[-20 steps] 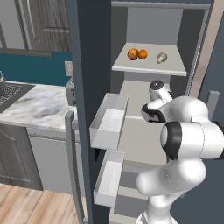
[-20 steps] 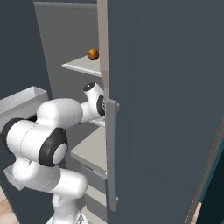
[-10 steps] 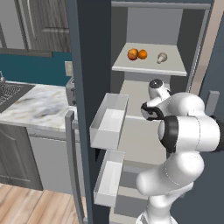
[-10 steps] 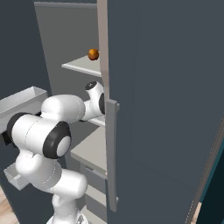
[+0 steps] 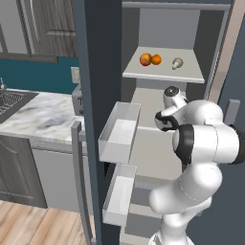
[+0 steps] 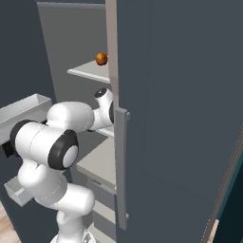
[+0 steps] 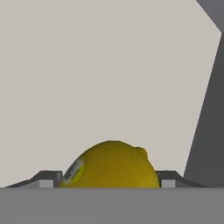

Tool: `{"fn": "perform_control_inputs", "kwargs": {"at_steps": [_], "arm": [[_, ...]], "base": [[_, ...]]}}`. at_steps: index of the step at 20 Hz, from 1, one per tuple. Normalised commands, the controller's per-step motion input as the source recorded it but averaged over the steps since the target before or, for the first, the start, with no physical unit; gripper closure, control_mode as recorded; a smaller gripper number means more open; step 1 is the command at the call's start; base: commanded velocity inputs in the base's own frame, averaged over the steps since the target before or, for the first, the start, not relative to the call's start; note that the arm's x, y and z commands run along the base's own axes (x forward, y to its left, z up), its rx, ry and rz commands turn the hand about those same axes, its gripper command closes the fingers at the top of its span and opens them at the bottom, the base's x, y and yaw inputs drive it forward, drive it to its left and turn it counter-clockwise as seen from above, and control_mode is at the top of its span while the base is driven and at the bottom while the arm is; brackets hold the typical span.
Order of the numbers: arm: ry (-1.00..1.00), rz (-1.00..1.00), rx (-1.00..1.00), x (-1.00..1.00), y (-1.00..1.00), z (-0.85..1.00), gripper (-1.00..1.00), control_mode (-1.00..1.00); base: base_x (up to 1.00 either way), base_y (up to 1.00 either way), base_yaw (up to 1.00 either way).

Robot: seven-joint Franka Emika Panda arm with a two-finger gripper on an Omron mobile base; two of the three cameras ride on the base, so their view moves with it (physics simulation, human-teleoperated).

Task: Take the lemon and peach from the second highest rack and move them to the highest rack where the tangerine and mushroom are located, to maximize freezer space. Close the freezer door after rearranging.

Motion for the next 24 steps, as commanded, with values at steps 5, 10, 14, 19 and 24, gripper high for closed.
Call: {"fn": "perform_control_inputs", "kwargs": {"at_steps": [5,10,14,19,24], "arm": [[-0.25,0.0,0.0,-0.22,0.05,-0.27,1.0,-1.0],[-0.21,0.0,-0.02,-0.43,0.24,-0.18,1.0,-1.0],[0.0,-0.05,0.0,-0.48,0.4,0.26,1.0,-1.0],[0.01,-0.1,0.0,-0.45,0.38,0.46,1.0,-1.0],[0.03,-0.1,0.0,-0.41,0.37,0.43,1.0,-1.0]], "base": [[0.0,0.0,0.0],[0.0,0.0,0.0],[0.0,0.0,0.0],[0.0,0.0,0.0],[0.0,0.0,0.0]]}}
